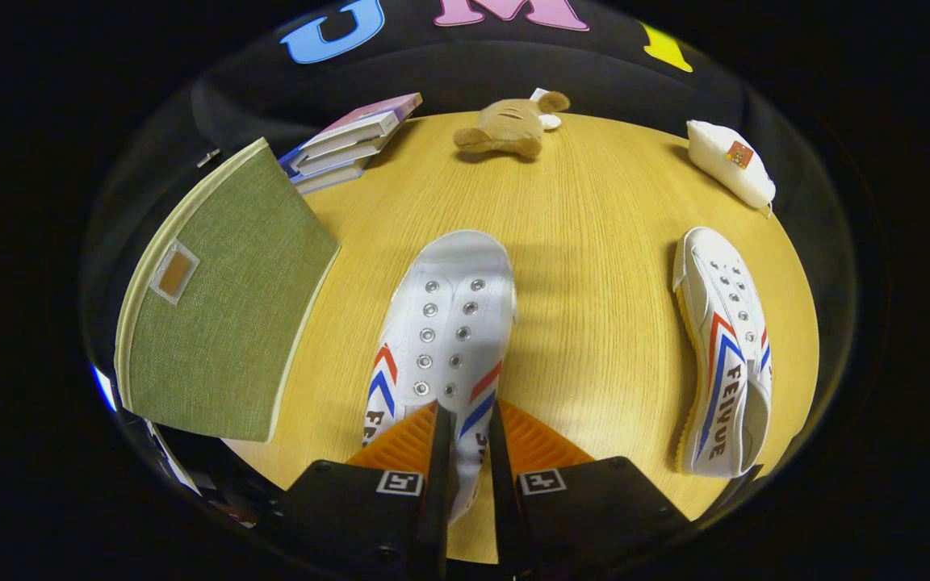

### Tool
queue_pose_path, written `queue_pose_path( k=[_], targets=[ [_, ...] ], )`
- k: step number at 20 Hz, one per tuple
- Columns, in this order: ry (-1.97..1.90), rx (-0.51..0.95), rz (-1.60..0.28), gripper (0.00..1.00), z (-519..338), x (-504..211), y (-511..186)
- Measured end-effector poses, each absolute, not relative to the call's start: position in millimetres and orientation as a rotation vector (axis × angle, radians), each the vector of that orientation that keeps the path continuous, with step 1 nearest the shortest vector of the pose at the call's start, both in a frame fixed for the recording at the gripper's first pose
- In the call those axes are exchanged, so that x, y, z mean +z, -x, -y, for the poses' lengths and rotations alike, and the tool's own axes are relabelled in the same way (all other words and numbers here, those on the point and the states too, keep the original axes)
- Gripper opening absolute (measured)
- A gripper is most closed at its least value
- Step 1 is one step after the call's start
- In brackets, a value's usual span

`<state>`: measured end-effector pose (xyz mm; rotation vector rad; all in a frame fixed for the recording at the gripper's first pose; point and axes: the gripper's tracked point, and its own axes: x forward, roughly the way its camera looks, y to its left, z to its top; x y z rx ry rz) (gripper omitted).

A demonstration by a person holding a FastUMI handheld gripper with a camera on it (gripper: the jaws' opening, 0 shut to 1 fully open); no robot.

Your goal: Open the storage box then place both shoes into the box .Put the left shoe in first, then the right shoe, with the right side of both shoes facing outward in a uniform manner.

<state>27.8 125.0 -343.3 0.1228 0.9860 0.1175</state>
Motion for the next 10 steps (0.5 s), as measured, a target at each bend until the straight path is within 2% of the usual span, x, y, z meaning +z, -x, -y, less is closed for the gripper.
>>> queue_pose_path(
  k=[1, 2, 3, 5, 10],
  targets=[
    [-0.147, 0.11, -0.992, 0.18, -125, -344, -27],
    [-0.167, 0.103, -0.989, 0.17, -124, -343, -28],
    [-0.186, 0.099, -0.981, 0.09, -124, -343, -28],
    [-0.196, 0.096, -0.978, 0.06, -124, -342, -28],
    [-0.272, 0.072, -0.949, 0.06, -133, -319, -28]
  ],
)
